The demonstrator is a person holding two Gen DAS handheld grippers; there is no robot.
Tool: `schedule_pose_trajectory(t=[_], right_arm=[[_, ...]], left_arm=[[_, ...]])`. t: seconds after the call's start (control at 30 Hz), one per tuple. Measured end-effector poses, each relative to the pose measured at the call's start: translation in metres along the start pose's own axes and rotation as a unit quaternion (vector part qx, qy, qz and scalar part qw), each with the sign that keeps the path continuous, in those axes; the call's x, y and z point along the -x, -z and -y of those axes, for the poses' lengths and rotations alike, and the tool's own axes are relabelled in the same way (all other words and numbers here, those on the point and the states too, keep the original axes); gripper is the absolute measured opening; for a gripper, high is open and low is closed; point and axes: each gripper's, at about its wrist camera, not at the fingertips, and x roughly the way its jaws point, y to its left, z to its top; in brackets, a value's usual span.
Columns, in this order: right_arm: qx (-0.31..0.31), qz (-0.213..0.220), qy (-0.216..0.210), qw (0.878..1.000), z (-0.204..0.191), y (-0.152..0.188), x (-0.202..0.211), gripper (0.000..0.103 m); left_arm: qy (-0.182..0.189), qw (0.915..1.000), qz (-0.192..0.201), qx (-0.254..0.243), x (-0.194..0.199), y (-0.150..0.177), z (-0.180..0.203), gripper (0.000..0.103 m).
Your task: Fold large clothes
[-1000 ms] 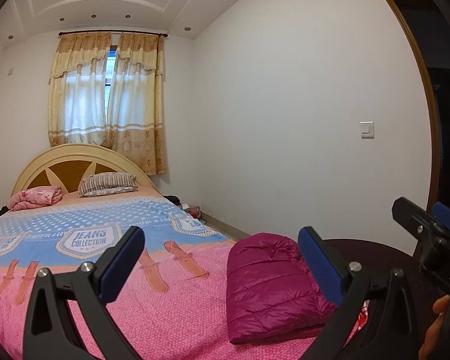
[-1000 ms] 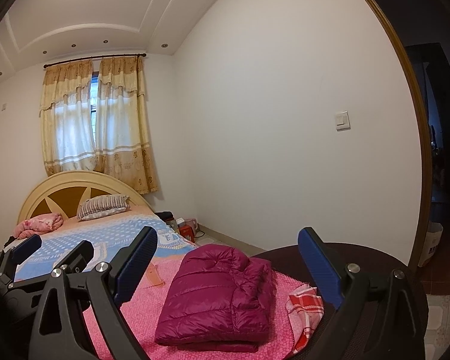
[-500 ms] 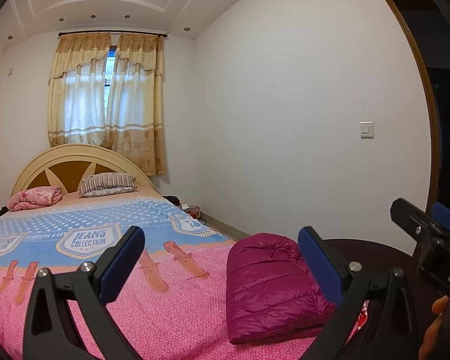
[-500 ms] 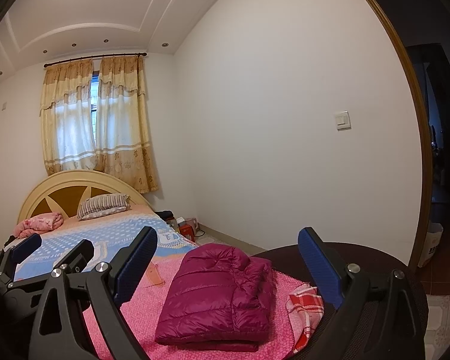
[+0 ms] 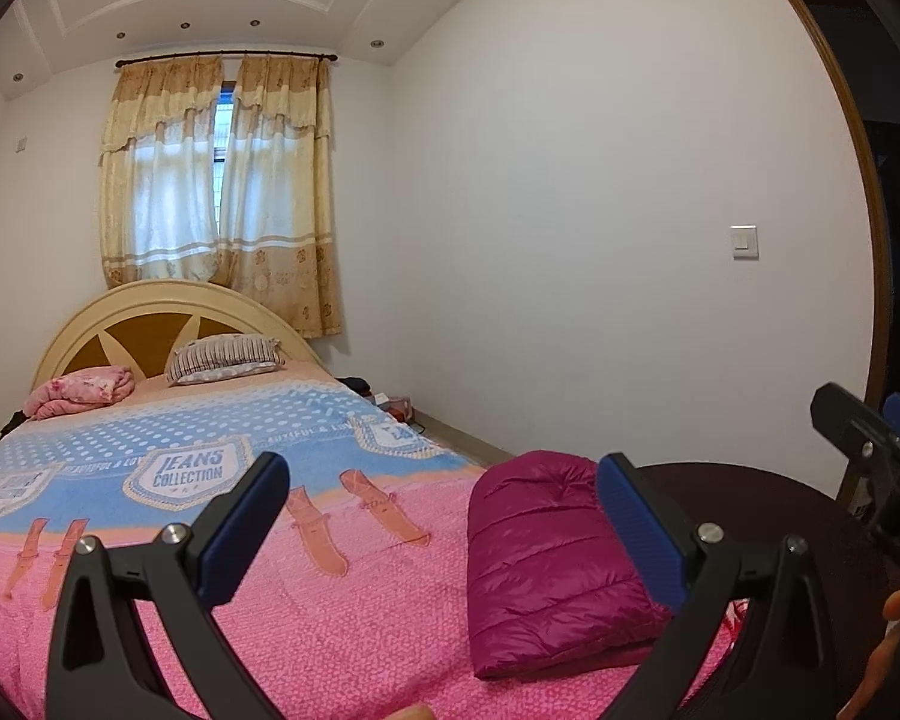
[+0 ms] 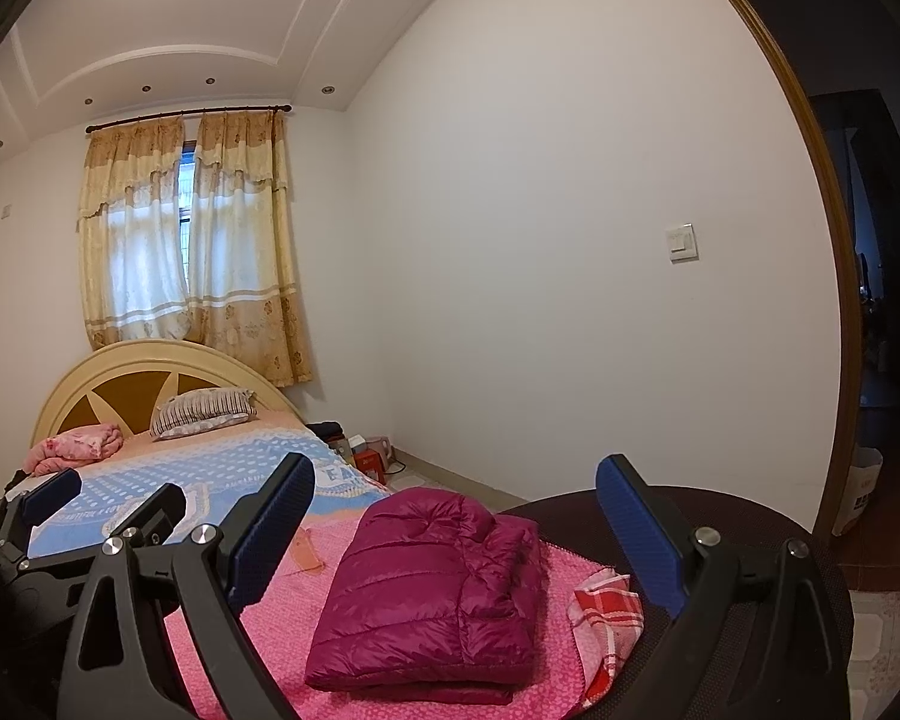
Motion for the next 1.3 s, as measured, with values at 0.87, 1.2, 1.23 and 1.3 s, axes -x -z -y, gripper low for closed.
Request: schedule_pose_trajectory(t=[0.87, 1.2, 1.23, 1.3], right_arm=[[0.001, -0.010, 0.005, 1.000, 0.000, 0.002, -0.007, 0.095], [0.002, -0.014, 0.004, 1.000, 0.003, -0.002, -0.016, 0.095], [0.003, -0.016, 0.004, 1.000, 0.002, -0.002, -0.017, 0.095], [0.003, -0.018, 0.004, 1.000, 0.001, -0.001, -0.017, 0.095]], left_arm=[[-0.021, 0.9997, 0.001, -0.011, -0.009, -0.001, 0.005, 0.103], [0.003, 0.9981, -0.062, -0.009, -0.025, 0.003, 0.005, 0.103], [0.007, 0.9979, -0.064, -0.006, -0.025, 0.003, 0.004, 0.103], [0.006, 0.9980, -0.064, -0.002, -0.024, 0.004, 0.002, 0.103]])
